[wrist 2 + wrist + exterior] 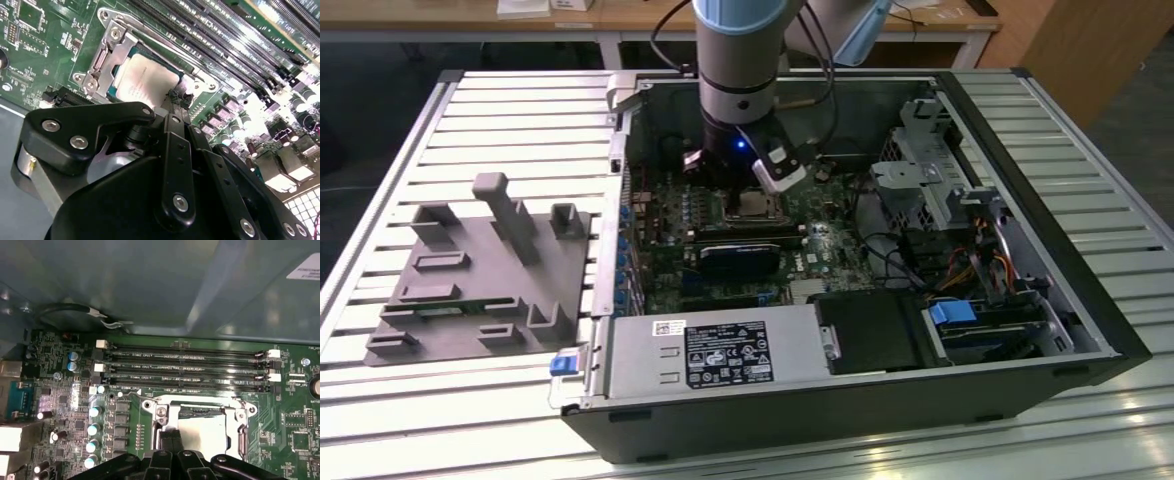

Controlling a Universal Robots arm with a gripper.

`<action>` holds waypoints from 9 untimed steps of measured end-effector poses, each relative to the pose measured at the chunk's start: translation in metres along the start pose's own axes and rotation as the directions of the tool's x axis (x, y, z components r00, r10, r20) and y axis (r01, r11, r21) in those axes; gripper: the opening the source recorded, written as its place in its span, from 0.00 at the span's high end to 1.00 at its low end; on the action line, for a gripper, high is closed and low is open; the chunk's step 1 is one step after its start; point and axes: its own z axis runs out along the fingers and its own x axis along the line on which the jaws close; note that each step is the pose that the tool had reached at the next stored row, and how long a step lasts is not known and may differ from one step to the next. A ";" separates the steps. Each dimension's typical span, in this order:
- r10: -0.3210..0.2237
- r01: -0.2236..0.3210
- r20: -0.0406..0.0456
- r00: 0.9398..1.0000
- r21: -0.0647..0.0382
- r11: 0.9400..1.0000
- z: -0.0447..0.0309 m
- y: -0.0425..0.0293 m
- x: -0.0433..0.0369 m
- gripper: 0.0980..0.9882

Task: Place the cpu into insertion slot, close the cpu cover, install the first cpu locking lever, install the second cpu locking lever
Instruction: 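Close the cpu cover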

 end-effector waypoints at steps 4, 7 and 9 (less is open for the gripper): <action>0.000 0.000 0.001 1.000 -0.017 1.000 0.0011 -0.0015 0.0011 0.99; 0.001 -0.001 0.001 1.000 -0.031 1.000 0.0019 -0.0022 0.0020 0.99; 0.001 -0.001 0.001 1.000 -0.040 0.999 0.0024 -0.0027 0.0024 0.99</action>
